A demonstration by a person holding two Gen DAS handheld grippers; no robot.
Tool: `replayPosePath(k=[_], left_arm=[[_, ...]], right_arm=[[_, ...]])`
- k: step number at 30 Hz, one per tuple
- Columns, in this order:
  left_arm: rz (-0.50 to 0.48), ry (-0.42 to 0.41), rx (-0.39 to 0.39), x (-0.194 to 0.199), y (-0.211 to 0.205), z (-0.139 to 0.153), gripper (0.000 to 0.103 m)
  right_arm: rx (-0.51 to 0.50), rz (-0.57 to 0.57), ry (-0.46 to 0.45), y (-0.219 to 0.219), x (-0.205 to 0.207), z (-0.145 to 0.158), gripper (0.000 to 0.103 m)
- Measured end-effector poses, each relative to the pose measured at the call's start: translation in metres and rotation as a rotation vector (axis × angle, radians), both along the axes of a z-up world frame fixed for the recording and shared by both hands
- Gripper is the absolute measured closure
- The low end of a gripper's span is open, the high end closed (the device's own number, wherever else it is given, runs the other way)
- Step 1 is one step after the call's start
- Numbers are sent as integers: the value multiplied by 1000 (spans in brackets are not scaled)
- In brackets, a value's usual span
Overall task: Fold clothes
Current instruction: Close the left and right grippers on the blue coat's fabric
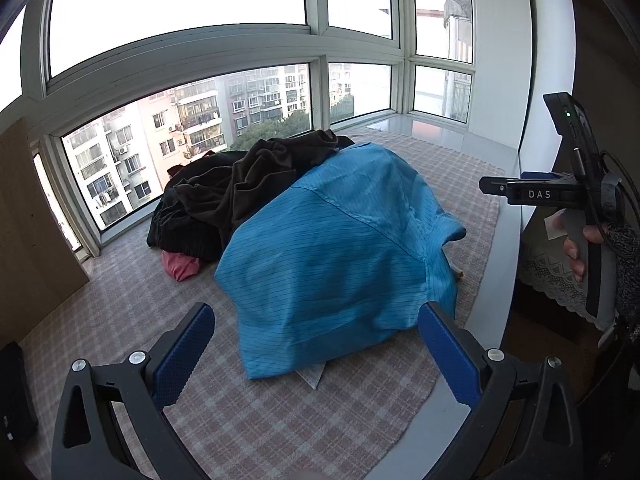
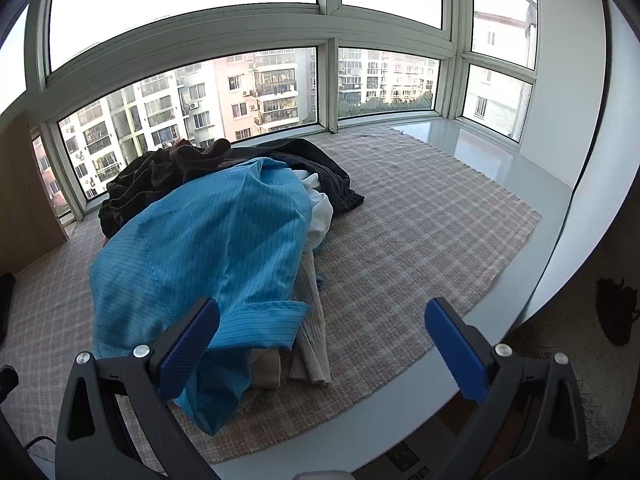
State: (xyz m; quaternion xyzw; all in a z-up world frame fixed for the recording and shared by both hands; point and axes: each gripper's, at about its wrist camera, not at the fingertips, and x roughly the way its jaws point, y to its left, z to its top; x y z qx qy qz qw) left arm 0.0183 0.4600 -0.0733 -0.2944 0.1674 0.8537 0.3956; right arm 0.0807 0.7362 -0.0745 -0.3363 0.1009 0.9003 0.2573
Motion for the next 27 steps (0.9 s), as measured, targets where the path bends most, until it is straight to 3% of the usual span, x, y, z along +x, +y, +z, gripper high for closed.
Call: replayPosePath(k=[5, 9, 13, 19, 21, 22, 24, 25, 26, 27], left_arm=[[-39, -2, -75, 13, 43, -26, 1], [8, -24, -88, 4, 49, -37, 1], [93, -62, -73, -18, 36, -41, 1], [167, -154, -54, -61, 26, -62, 1], [185, -184, -60, -77, 32, -72, 1], [188, -203, -63, -84, 37, -77, 1], [190, -242, -63, -98, 45, -86, 2], [188, -258, -68, -103, 50, -90, 4], [186, -272, -74, -109, 55, -94, 13], [178, -288, -84, -112, 60, -97, 34]], right_arm=[[-20, 84, -13, 21, -28, -12, 0], [-74, 161, -9, 27, -63, -21, 0], [-145, 253, -32, 18, -102, -32, 0], [-81, 375, -158, -11, -145, -61, 0], [-85, 398, -162, -16, -150, -67, 1], [-97, 411, -152, -16, -151, -68, 10], [-146, 438, -127, -15, -150, -67, 36], [-156, 445, -121, -14, -150, -66, 59], [-152, 448, -119, -14, -149, -64, 74], [-148, 451, -116, -13, -149, -63, 79]])
